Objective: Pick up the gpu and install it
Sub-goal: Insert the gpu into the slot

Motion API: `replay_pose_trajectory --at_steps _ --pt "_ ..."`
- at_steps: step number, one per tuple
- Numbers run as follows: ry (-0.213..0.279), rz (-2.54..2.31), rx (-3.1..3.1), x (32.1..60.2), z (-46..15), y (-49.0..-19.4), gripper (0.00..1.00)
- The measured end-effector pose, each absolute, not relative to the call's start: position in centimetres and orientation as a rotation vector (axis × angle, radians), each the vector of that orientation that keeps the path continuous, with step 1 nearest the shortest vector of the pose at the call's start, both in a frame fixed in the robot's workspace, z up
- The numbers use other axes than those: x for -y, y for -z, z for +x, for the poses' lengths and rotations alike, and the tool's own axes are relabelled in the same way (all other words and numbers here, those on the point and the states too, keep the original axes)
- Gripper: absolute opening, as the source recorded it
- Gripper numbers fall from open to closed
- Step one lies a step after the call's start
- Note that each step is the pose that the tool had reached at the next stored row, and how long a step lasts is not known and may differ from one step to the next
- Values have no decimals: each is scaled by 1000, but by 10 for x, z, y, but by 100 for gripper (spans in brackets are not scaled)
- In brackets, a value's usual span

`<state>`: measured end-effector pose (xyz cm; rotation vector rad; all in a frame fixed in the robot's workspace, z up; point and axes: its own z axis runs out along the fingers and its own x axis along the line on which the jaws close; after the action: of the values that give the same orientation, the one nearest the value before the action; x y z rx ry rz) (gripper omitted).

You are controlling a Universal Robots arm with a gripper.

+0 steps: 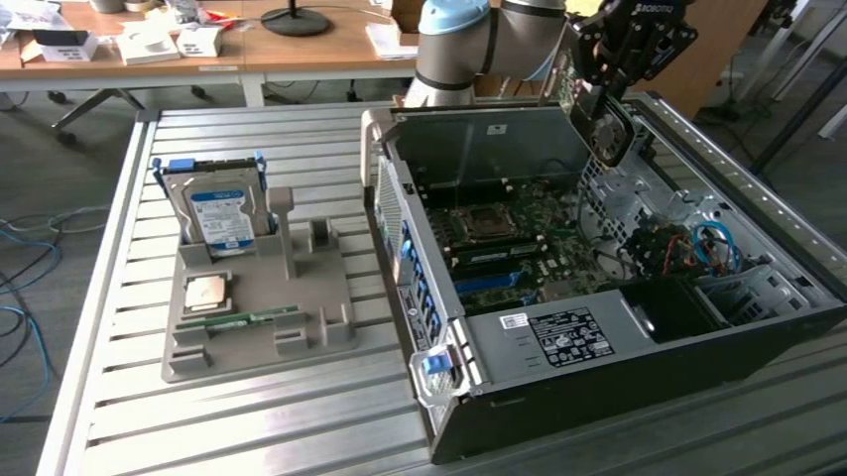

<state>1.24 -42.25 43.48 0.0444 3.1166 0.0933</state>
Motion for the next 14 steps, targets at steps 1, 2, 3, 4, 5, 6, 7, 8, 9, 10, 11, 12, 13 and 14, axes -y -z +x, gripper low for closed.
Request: replay_pose_trajectory --at_steps 1,2,3,4,5,6,7,8,9,10,11,12,13,14 --pt "-93 44 -3117 422 12 -435 26" --pt "-93 44 -3117 422 12 -435 26" --pt "-93 44 -3117 422 12 -435 26" --pt "-93 44 -3117 422 12 -435 26" --pt "-93 44 -3117 422 12 -435 26" --pt "-93 44 -3117 422 12 -435 26" --pt "-93 42 -3117 422 12 -435 26" --pt "-93 38 -3117 422 12 -435 26" --pt "-93 33 -3117 422 12 -435 26" --pt "-93 27 -3117 422 12 -435 26" --pt "-93 17 -3117 422 12 -435 26" --pt "-93 6 -3118 422 12 -435 26" --pt "-93 -9 -3118 422 12 -435 26" --pt "-92 -25 -3118 422 12 -435 26"
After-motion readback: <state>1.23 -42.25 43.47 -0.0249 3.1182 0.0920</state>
